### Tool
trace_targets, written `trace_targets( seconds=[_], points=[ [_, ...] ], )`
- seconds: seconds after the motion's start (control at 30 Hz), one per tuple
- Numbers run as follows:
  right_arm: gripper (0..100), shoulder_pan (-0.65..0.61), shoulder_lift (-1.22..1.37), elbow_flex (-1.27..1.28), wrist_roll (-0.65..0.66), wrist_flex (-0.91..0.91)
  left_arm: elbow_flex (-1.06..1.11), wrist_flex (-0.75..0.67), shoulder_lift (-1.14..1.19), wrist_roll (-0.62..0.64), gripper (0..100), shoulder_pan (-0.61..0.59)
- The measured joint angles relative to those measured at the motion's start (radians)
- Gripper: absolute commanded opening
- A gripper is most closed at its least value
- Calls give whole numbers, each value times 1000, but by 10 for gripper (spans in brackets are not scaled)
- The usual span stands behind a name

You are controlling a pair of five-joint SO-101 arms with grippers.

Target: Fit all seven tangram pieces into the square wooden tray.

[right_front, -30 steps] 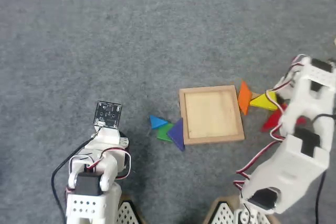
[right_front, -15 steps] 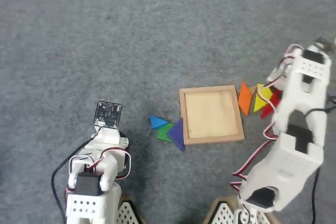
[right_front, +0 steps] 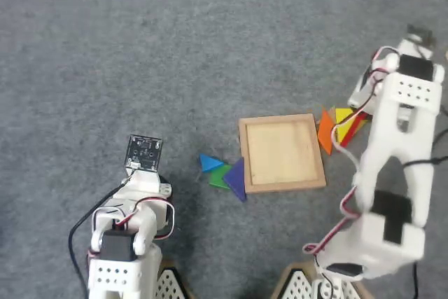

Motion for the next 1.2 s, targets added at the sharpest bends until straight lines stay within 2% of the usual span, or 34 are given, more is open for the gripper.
trace_targets(
  seconds=[0.27, 0.6, 0.87, 0.97, 1.1, 1.2],
  points=[
    [6, -227, -178, 0, 123, 158, 0, 0, 0, 0, 15, 0],
    [6, -506, -267, 8, 282, 219, 0, 0, 0, 0, 15, 0],
    [6, -775, -531, 285, 261, 163, 0, 0, 0, 0, 15, 0],
    [6, -778, -617, 430, 267, 63, 0, 0, 0, 0, 15, 0],
    [6, -692, -626, 614, 304, -138, 0, 0, 0, 0, 15, 0],
    [6, -666, -591, 661, 304, -252, 0, 0, 0, 0, 15, 0]
  ],
)
